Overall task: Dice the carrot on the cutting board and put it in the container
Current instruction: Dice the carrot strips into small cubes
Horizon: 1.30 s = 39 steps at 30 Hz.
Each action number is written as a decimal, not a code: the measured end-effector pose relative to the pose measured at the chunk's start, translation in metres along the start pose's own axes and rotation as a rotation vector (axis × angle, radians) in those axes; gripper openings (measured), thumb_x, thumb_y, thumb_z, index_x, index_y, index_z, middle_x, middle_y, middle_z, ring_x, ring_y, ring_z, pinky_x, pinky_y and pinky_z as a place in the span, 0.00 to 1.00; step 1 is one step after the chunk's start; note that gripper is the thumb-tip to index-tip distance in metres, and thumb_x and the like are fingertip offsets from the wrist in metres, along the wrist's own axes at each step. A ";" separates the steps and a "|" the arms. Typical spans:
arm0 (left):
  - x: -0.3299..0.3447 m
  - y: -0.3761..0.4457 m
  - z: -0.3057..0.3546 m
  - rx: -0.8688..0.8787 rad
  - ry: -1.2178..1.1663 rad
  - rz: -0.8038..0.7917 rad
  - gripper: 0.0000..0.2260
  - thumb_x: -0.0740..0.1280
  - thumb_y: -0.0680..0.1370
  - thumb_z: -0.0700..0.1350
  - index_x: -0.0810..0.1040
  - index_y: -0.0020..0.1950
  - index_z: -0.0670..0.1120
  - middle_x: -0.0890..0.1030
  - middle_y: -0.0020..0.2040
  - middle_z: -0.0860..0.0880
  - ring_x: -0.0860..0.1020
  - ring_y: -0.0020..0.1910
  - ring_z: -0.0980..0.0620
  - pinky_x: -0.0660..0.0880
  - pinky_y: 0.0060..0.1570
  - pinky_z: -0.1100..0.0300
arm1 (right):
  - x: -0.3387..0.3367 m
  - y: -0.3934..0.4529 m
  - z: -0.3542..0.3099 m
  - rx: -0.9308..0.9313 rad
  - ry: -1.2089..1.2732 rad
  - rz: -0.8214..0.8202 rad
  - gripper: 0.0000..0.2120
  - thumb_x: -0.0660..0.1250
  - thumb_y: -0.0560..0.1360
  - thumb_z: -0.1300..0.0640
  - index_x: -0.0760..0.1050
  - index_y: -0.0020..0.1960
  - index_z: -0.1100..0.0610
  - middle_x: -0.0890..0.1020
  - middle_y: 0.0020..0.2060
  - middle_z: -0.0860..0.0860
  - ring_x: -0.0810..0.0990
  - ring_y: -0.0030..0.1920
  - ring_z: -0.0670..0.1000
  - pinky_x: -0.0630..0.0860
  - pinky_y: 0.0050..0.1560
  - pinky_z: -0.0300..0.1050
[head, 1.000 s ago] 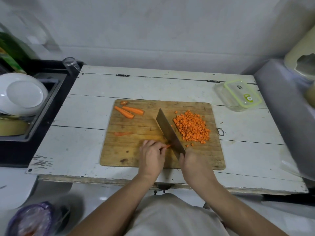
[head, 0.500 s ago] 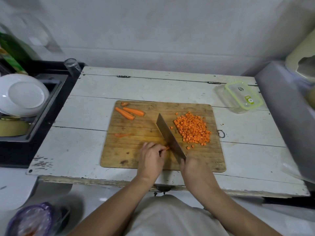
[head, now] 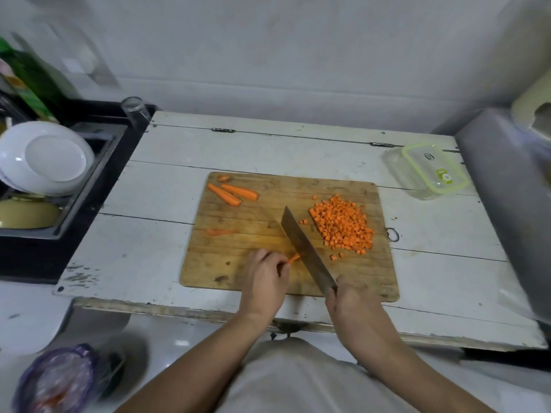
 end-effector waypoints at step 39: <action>-0.017 -0.008 -0.007 -0.023 -0.019 0.048 0.05 0.72 0.78 0.43 0.84 0.53 0.48 0.79 0.50 0.52 0.76 0.49 0.52 0.73 0.50 0.58 | -0.011 0.013 -0.023 -0.087 -0.014 0.015 0.09 0.55 0.84 0.49 0.70 0.56 0.52 0.80 0.38 0.51 0.79 0.38 0.55 0.69 0.33 0.48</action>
Point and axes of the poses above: each hand's wrist, its own y-axis towards the middle knuckle, its own x-axis out of the palm, z = x × y, the point moved 10 cm from there along y, towards the middle knuckle
